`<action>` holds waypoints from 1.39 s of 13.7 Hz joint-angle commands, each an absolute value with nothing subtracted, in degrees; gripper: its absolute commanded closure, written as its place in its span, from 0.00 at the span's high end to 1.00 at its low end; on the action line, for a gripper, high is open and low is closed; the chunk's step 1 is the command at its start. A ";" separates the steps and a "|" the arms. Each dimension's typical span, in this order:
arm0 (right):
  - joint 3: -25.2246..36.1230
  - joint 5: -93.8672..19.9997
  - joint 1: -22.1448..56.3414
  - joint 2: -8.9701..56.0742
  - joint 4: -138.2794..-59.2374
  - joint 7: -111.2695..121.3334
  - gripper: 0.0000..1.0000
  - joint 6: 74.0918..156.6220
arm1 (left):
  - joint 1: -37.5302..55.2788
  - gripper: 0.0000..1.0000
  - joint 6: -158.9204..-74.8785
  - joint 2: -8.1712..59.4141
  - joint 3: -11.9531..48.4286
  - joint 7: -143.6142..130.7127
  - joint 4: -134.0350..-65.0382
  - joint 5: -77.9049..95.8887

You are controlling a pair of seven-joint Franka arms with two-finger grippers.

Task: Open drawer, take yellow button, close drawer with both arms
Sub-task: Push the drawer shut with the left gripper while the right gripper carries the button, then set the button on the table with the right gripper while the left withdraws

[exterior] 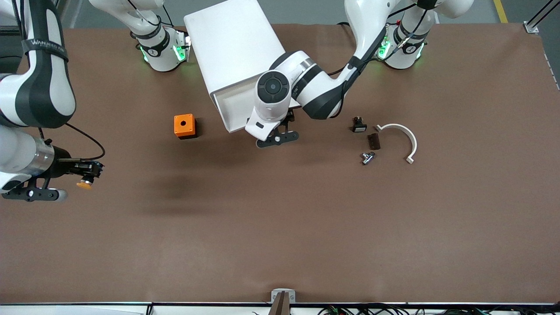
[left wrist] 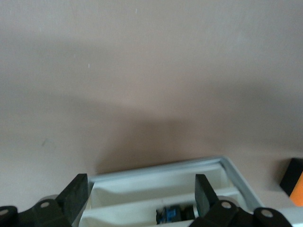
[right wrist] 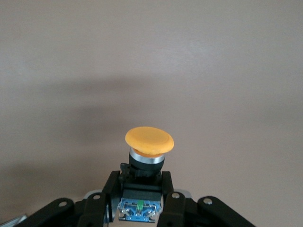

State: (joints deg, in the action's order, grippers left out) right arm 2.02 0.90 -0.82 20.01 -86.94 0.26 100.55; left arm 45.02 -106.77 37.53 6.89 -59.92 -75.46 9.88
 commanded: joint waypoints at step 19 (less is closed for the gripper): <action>0.70 -2.90 -8.44 43.95 -85.78 11.08 0.08 116.19 | 45.09 0.99 -99.84 36.30 16.61 -71.98 -77.96 12.13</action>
